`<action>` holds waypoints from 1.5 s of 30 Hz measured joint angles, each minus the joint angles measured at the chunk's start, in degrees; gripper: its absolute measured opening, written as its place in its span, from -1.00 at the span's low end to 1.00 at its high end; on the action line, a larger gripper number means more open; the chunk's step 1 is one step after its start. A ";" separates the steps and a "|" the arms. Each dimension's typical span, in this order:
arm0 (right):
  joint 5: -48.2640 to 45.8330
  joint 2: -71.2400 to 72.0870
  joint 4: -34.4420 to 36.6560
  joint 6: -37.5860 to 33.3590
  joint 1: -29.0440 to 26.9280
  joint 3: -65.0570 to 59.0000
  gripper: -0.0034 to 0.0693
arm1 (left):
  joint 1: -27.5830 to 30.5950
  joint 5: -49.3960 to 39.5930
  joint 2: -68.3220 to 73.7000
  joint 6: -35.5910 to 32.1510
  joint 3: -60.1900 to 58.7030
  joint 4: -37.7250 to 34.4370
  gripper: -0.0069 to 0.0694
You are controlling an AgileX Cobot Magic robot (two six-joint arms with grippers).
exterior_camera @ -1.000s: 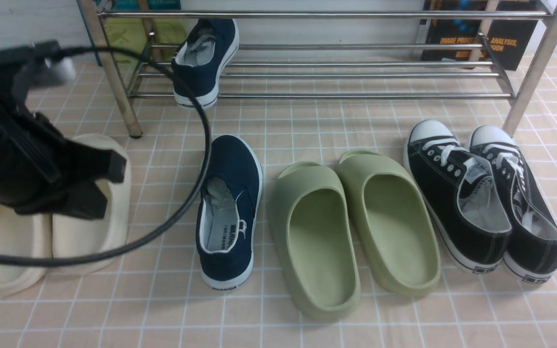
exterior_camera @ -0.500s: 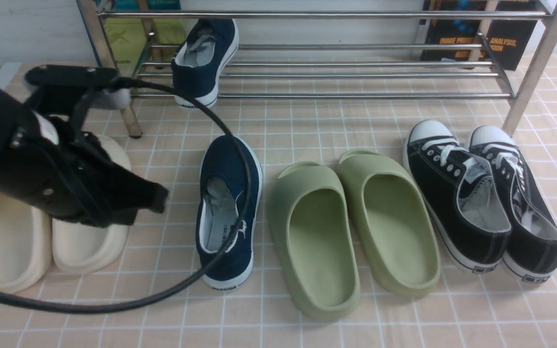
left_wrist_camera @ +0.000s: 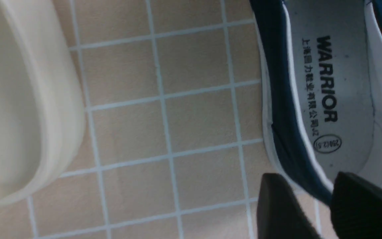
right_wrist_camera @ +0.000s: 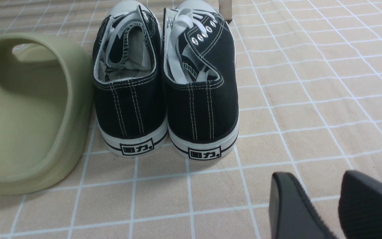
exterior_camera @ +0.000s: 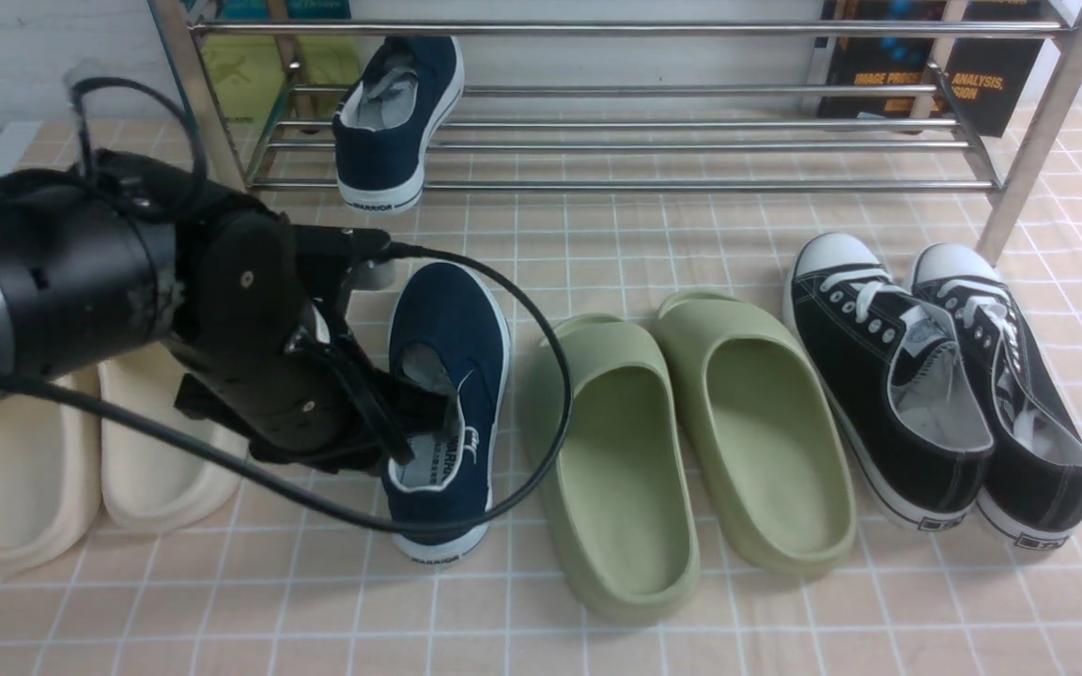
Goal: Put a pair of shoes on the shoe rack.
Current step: Use the left arm to grab the shoe closest to it, then use the left arm to put a shoe into the shoe rack
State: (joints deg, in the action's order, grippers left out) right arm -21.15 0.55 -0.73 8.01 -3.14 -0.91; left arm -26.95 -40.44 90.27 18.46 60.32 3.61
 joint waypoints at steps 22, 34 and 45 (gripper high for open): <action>0.00 0.00 0.00 0.00 0.00 0.00 -0.25 | 0.26 1.67 8.50 3.36 6.39 4.96 -0.74; 0.00 0.00 0.00 0.00 0.00 0.00 -0.25 | 2.54 -4.63 12.62 2.97 28.57 6.51 -0.74; 0.00 0.02 0.00 0.00 0.00 0.00 -0.25 | 6.55 0.04 28.29 3.64 44.83 0.66 -0.74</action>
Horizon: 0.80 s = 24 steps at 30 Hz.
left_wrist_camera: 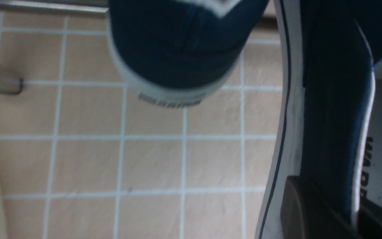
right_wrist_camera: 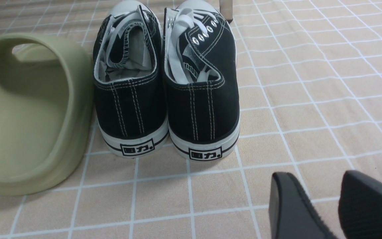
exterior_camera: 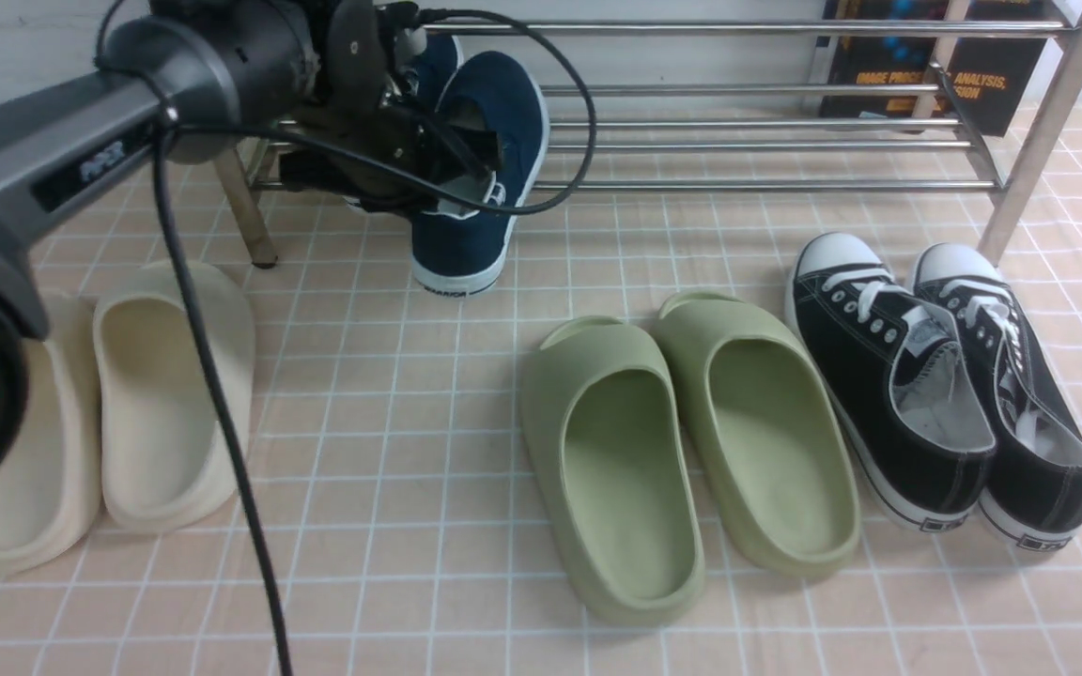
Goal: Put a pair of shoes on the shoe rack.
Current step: Use the left arm to put a shoe into the shoe rack
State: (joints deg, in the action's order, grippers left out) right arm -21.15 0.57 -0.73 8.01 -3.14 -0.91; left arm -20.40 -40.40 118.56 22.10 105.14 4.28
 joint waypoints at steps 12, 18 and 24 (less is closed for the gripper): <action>0.00 0.00 0.00 0.00 0.00 0.00 -0.25 | -0.06 6.95 11.16 13.73 16.10 9.49 -0.53; 0.00 0.00 0.00 0.00 0.00 0.00 -0.25 | -0.10 6.99 11.72 15.34 16.62 11.30 -0.21; 0.00 0.00 0.00 0.00 0.00 0.00 -0.25 | -0.18 2.84 9.89 14.34 17.78 11.50 0.20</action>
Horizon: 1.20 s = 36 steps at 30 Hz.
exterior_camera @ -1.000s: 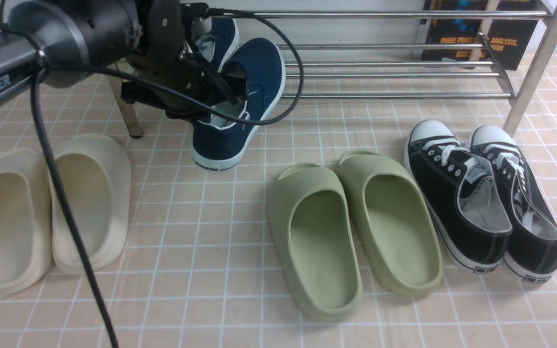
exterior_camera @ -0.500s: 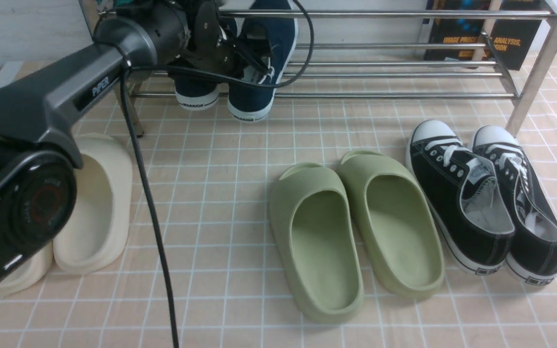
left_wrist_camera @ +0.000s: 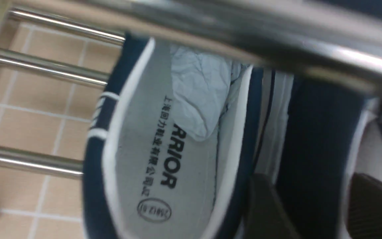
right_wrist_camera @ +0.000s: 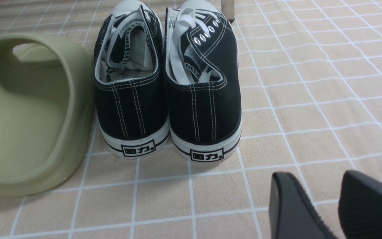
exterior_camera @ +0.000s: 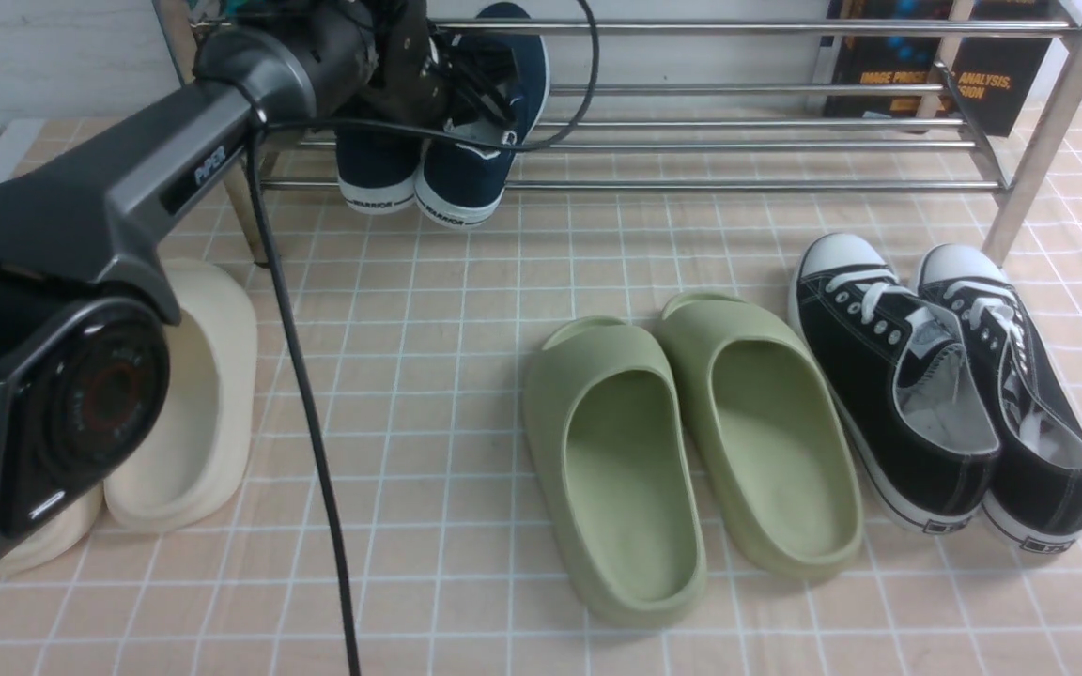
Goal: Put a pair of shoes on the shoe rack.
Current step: Use the left arm to put a shoe into the shoe rack
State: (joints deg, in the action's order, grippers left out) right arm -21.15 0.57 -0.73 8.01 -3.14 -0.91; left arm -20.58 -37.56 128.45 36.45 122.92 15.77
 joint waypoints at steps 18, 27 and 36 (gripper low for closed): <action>0.00 0.00 0.00 0.00 0.00 0.00 -0.25 | 0.05 -16.55 -10.20 -25.00 -12.48 -11.79 -0.79; 0.00 0.00 0.00 0.00 0.00 0.00 -0.25 | 0.00 -3.00 -3.42 -18.96 -13.02 -11.99 -0.81; 0.00 0.04 0.00 0.00 0.00 0.00 -0.25 | 0.10 -0.61 0.40 -17.11 -4.01 -14.58 -0.81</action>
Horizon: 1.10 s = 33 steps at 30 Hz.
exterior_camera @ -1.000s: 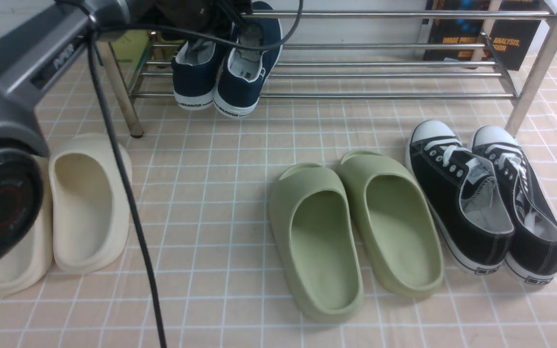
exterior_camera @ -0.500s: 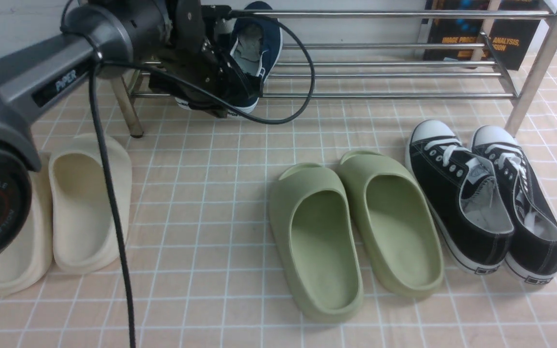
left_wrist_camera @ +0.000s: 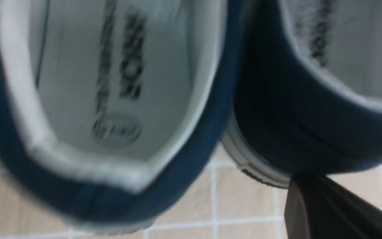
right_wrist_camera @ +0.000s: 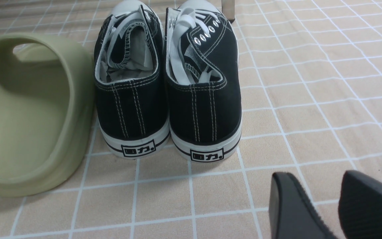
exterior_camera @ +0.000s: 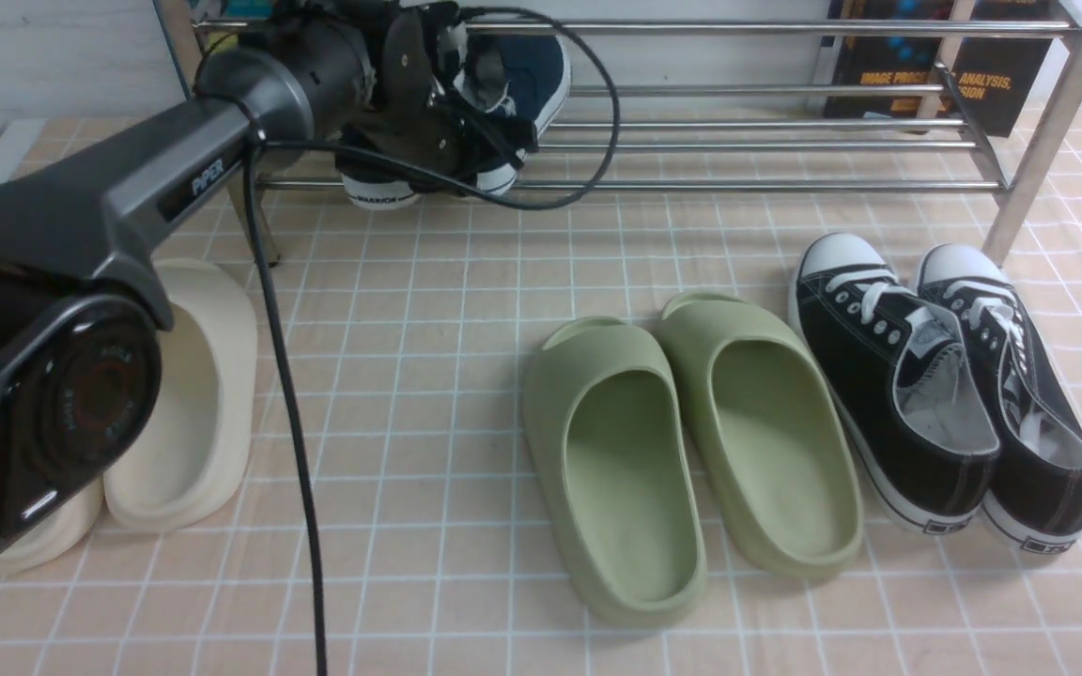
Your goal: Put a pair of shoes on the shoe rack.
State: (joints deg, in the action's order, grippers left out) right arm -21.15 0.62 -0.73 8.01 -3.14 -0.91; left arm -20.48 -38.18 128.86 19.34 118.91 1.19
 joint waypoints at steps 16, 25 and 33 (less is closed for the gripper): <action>0.00 0.00 0.00 0.00 0.00 0.00 -0.25 | 0.00 -17.23 -12.88 -8.95 1.23 3.03 -0.80; 0.00 0.00 0.00 0.00 0.00 0.00 -0.25 | -0.05 -22.22 -42.87 -9.15 -18.08 10.44 -0.78; 0.00 0.00 0.00 0.00 0.00 0.00 -0.25 | -0.05 -16.87 -62.08 -4.75 -42.73 10.71 -0.77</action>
State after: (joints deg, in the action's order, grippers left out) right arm -21.15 0.62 -0.73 8.01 -3.14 -0.91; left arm -20.53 -55.05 66.78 14.59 76.18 11.89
